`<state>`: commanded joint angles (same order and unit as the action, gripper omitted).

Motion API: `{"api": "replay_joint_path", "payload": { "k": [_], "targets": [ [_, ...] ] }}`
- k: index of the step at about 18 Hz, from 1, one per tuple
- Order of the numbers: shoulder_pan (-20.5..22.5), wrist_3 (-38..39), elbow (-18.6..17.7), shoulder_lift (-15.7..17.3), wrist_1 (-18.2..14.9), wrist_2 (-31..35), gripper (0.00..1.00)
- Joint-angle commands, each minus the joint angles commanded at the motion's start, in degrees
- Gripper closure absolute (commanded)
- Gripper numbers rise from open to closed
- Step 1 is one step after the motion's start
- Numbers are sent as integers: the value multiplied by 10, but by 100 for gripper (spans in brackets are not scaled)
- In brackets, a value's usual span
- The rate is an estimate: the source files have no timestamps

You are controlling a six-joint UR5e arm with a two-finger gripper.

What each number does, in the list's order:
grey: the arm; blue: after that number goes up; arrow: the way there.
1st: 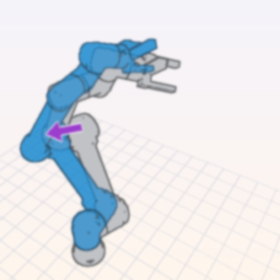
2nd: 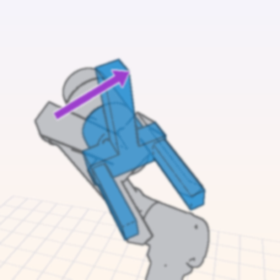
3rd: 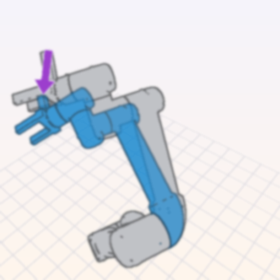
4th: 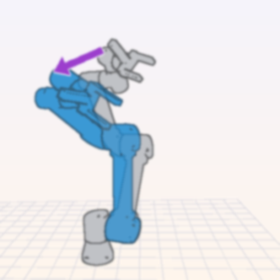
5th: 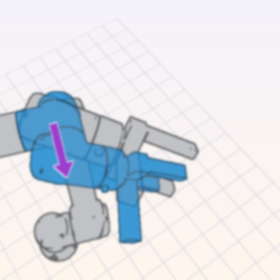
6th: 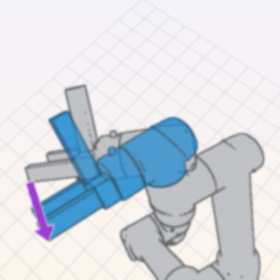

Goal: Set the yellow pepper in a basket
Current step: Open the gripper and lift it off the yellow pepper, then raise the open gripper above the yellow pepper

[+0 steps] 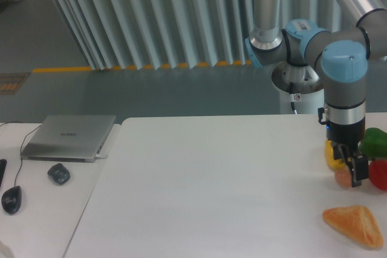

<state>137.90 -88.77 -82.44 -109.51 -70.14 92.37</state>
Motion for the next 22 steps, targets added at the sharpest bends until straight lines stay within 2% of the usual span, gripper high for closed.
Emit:
{"api": "replay_joint_path", "payload": {
  "k": [5, 8, 11, 13, 16, 22],
  "targets": [
    [-1, 0, 11, 2, 0, 1, 0],
    [-1, 21, -5, 6, 13, 12, 0],
    [-1, 139, -22, 21, 22, 21, 0],
    [-3, 182, -36, 25, 22, 20, 0],
    [-3, 369, -69, 54, 21, -3, 0],
    [-12, 497, -87, 93, 21, -26, 0]
  ]
}}
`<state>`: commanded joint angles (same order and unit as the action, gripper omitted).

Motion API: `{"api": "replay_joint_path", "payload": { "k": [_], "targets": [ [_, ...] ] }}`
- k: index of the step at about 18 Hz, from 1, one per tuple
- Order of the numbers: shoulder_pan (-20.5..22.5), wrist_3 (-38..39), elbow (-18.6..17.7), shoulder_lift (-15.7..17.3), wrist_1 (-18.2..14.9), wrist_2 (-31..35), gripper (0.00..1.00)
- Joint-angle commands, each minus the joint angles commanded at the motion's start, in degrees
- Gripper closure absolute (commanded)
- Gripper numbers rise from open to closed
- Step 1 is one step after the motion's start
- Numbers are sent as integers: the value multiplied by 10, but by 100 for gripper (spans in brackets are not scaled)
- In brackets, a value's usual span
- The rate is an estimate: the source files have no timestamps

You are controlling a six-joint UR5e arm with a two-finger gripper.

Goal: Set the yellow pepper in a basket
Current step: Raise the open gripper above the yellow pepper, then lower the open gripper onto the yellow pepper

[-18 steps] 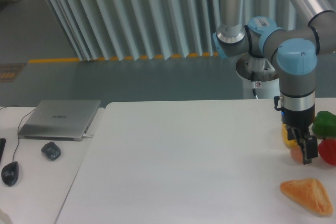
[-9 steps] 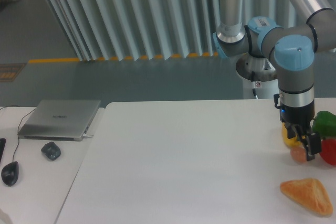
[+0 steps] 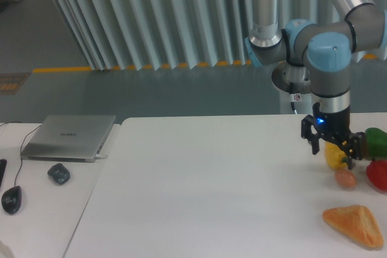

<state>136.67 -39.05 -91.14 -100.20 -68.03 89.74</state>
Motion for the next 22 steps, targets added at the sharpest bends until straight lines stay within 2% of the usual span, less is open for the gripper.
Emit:
{"api": "replay_joint_path", "payload": {
  "k": [2, 6, 11, 14, 15, 22],
  "targets": [
    [0, 34, -4, 3, -5, 5, 0],
    [11, 85, -54, 27, 0, 4, 0],
    [25, 180, -83, 46, 1, 6, 0],
    [33, 188, -112, 61, 1, 12, 0],
    [39, 189, -131, 69, 3, 14, 0],
    [65, 218, -146, 69, 4, 12, 0]
  ]
}}
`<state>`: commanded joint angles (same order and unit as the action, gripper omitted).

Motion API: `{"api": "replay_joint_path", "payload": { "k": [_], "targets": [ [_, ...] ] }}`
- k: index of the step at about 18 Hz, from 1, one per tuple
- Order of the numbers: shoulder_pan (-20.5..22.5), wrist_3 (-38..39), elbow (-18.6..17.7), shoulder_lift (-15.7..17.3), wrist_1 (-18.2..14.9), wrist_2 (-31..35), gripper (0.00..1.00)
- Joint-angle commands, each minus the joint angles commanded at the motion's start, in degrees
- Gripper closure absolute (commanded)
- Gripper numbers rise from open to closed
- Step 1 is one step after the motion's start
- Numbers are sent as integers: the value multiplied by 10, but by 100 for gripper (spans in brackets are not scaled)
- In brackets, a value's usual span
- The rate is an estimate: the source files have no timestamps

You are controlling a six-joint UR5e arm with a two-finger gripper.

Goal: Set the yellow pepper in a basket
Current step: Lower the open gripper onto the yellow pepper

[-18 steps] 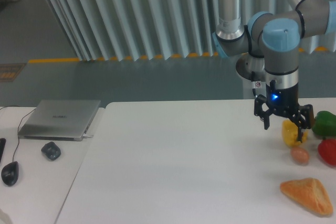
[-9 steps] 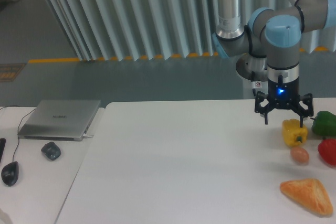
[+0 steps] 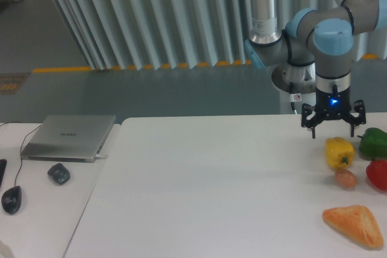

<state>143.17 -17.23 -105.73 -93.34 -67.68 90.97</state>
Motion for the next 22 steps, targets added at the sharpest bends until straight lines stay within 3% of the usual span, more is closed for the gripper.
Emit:
{"api": "replay_joint_path", "payload": {
  "k": [8, 22],
  "targets": [
    [8, 23, -1, -34, 15, 13, 0],
    [-5, 48, -14, -65, 15, 52, 0]
  ]
}}
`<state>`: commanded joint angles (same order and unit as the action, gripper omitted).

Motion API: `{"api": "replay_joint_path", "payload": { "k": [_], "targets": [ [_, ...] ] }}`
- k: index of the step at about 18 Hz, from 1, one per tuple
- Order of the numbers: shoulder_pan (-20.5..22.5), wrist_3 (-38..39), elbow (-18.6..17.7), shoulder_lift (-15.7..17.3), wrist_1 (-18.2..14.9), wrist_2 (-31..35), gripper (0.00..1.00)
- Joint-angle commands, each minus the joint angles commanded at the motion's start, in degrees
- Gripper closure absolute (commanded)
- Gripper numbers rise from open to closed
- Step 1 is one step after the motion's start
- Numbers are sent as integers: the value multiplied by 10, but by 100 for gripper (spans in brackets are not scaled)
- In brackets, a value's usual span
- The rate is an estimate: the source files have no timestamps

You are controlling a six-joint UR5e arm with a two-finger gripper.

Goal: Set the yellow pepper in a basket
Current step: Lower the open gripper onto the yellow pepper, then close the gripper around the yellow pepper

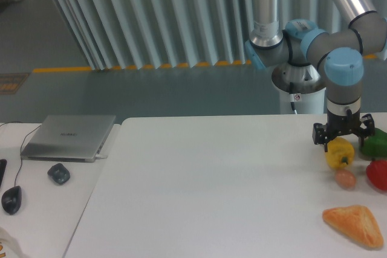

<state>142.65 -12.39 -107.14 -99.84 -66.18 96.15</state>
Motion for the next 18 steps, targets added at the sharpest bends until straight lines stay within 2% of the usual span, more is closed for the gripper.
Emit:
{"api": "replay_joint_path", "payload": {
  "k": [18],
  "targets": [
    [-9, 11, -1, -21, 2, 25, 0]
  ]
}}
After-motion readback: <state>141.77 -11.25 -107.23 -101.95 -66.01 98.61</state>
